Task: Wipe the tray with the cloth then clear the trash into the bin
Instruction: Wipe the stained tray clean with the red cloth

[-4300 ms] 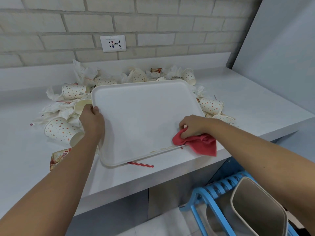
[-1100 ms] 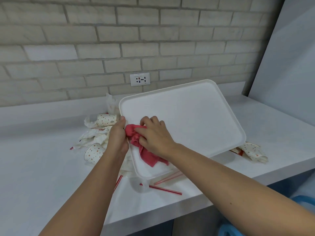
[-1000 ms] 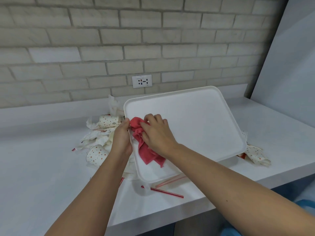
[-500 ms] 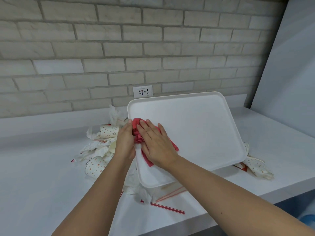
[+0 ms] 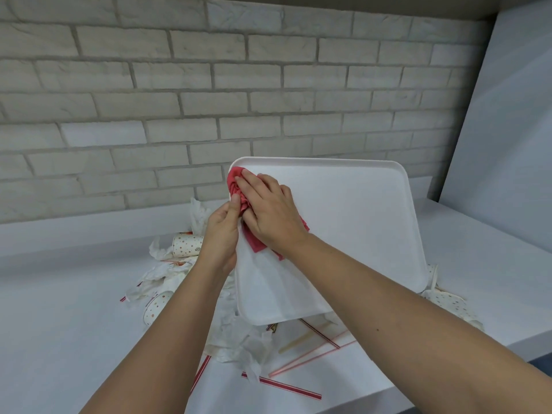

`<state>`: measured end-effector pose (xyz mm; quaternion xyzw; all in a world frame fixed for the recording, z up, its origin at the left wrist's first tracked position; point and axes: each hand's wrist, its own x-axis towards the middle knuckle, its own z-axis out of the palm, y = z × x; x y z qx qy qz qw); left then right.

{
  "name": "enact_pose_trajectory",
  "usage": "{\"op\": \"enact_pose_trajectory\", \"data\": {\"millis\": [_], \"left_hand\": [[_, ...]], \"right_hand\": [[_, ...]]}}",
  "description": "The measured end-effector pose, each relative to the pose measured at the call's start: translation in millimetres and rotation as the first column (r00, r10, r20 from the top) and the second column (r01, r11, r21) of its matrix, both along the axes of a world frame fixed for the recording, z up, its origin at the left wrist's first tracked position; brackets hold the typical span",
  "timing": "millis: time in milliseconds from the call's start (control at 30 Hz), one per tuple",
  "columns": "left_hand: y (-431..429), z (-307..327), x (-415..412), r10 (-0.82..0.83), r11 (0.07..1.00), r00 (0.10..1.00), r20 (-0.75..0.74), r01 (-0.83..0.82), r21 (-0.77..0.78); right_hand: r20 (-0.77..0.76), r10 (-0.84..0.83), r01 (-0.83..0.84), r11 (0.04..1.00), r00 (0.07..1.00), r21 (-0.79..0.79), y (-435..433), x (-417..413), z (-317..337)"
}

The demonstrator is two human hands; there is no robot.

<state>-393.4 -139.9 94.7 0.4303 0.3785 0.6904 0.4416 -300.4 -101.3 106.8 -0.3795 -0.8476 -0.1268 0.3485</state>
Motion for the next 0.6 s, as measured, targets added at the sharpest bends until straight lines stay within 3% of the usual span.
{"op": "enact_pose_trajectory", "data": {"millis": [233,600], "left_hand": [[3.9,0.7,18.6,0.046,0.999,0.997,-0.064,-0.048,-0.023],[27.7,0.2,69.4,0.07,0.997,0.987,-0.148,-0.076,-0.035]], "right_hand": [[0.039,-0.108,0.107,0.994,0.993,0.026,17.9,28.9,13.2],[-0.139,-0.27,0.282,0.956,0.953,0.077,45.9,115.5,6.9]]}}
